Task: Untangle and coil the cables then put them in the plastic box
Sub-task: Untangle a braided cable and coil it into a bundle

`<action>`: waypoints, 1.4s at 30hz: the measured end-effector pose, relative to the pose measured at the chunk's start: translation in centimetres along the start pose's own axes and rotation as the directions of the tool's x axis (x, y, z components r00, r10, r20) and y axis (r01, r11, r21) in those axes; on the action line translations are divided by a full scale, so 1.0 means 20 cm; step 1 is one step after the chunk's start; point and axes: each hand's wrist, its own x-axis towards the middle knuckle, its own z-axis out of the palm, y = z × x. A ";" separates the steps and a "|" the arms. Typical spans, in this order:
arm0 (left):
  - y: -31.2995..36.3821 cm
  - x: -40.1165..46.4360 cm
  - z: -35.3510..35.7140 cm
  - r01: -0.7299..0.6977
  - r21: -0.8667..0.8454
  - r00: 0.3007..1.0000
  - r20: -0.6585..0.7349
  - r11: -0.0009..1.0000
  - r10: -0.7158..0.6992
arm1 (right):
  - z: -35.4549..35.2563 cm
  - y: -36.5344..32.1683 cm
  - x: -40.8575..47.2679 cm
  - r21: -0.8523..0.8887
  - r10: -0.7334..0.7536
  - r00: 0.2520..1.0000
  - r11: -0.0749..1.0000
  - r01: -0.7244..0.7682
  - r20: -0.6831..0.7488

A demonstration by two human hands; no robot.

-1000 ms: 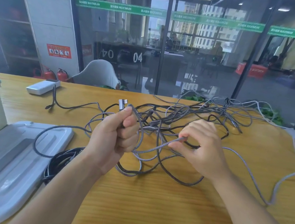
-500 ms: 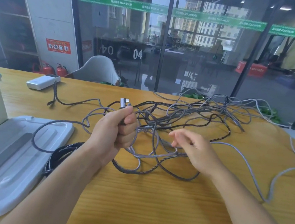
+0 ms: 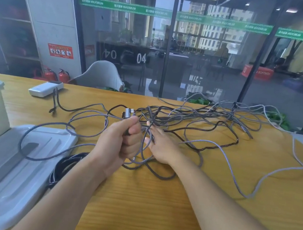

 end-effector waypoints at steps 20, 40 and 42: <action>-0.17 0.07 -0.03 -0.005 0.651 0.963 -0.202 0.759 0.180 | -0.35 -0.04 -0.30 0.641 0.067 0.951 0.752 0.151 -0.302; -0.11 0.05 -0.04 -0.089 0.327 0.960 -0.225 0.941 0.168 | -0.32 0.26 -0.57 -0.112 -0.170 0.979 0.981 0.158 -0.112; -0.09 0.04 -0.04 -0.101 0.190 0.969 -0.203 0.977 0.140 | -0.32 0.25 -0.58 -0.082 -0.191 0.981 0.979 0.188 -0.031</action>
